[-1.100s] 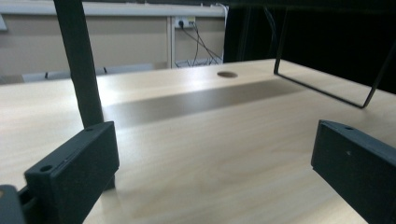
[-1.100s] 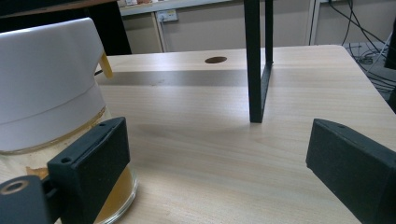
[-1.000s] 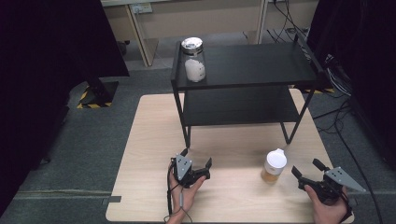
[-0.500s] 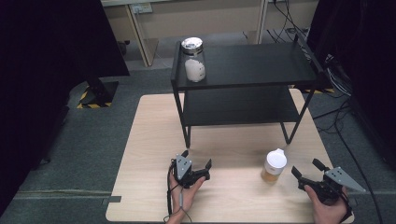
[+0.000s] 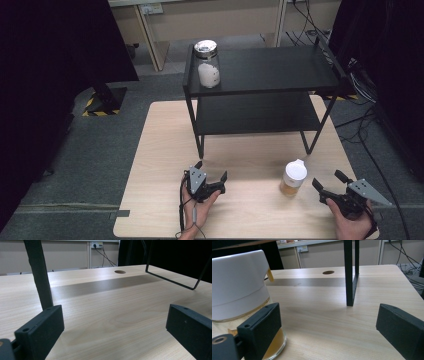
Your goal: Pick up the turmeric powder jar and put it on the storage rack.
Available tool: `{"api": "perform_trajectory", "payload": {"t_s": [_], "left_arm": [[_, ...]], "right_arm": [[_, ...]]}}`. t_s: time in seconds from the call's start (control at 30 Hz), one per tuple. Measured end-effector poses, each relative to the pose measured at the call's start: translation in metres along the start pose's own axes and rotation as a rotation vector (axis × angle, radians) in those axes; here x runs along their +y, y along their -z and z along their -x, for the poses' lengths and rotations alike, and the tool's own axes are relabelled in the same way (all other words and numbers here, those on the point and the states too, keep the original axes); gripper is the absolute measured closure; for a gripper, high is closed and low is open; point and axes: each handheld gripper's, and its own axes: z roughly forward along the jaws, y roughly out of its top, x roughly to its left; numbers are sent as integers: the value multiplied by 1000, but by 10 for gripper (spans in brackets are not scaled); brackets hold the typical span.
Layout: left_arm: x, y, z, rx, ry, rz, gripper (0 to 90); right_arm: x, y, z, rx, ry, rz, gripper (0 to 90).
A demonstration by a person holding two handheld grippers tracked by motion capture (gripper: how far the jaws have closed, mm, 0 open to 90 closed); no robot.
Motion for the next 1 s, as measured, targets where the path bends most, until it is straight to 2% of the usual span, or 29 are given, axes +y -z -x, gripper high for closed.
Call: {"api": "perform_trajectory", "payload": {"t_s": [0.43, 1.0], "left_arm": [[0, 0, 2, 2, -14, 3, 10], [0, -1, 3, -5, -16, 0, 9]], "right_arm": [[-1, 1, 3, 24, 10, 4, 59], [0, -2, -7, 172, 76, -2, 57]]}}
